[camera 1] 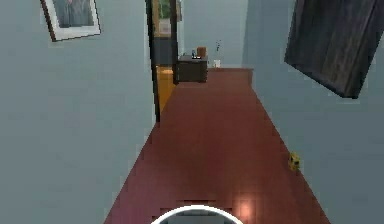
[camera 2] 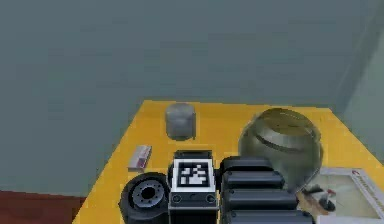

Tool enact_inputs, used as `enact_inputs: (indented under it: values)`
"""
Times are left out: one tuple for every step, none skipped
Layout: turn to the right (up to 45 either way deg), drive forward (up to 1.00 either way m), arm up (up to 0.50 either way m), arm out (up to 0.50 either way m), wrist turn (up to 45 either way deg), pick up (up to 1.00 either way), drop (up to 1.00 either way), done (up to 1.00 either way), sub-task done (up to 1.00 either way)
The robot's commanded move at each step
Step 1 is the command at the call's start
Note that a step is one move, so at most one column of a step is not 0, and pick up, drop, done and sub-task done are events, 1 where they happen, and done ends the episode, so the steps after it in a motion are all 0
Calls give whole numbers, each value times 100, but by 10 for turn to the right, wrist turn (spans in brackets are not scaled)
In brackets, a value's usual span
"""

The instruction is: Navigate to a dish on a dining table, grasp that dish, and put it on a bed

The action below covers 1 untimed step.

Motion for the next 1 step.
enact_inputs:
  values:
    - [0,45,0,0,0,0,0,0,0]
